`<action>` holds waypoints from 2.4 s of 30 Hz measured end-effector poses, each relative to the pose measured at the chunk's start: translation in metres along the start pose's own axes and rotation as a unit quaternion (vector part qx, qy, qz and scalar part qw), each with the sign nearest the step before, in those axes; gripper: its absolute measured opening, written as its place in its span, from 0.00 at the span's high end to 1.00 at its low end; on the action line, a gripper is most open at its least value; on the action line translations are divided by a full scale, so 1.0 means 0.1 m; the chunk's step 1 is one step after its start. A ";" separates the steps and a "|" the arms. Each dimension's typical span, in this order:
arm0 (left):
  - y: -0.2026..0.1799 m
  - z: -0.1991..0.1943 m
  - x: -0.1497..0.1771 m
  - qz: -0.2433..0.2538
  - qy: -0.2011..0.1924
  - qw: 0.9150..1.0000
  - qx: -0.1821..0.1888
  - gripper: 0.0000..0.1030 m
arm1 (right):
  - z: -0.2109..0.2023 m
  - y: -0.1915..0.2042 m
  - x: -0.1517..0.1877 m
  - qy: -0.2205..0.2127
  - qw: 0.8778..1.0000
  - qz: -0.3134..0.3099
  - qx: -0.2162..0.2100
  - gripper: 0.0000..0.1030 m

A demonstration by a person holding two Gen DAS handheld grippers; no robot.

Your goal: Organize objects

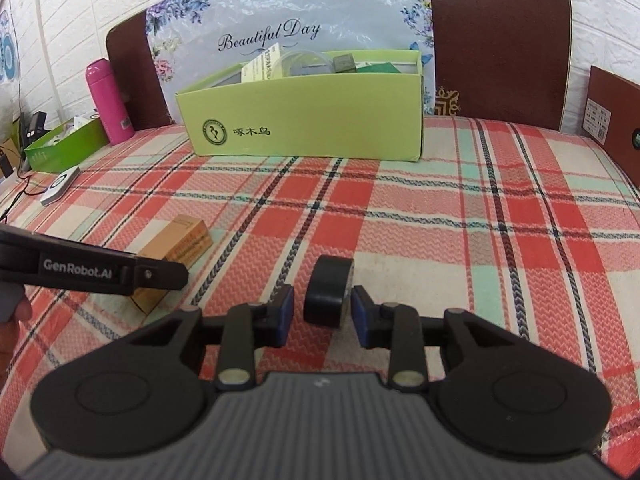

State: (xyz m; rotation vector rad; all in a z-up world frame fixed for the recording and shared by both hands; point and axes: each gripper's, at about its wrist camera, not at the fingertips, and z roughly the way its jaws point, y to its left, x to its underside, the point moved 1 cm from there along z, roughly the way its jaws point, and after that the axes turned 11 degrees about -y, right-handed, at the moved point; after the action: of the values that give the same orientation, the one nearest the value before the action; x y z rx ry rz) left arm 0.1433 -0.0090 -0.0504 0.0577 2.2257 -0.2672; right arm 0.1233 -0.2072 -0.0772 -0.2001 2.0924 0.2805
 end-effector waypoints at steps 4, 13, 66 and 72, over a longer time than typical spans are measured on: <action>0.01 -0.06 -0.08 -0.006 -0.013 1.000 0.006 0.69 | -0.06 0.04 -0.11 -0.018 1.000 -0.012 -0.004 0.82; 0.05 -0.27 -0.85 0.010 -0.098 0.995 0.023 0.69 | -0.07 0.03 -0.92 -0.113 0.993 -0.025 -0.024 0.82; -0.24 -0.76 -0.55 0.049 -0.142 0.984 -0.099 0.05 | -0.46 0.08 -0.74 -0.108 0.992 -0.018 0.061 0.00; -0.28 -0.82 -0.35 0.048 -0.125 0.985 -0.112 0.05 | -0.63 0.10 -0.49 -0.087 0.993 -0.001 0.075 0.00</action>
State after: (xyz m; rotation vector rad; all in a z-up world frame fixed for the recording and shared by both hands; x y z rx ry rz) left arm 0.0979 -0.0166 0.0314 0.0094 1.9837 0.0298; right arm 0.0938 -0.2140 -0.0020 -0.0846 1.9307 0.1343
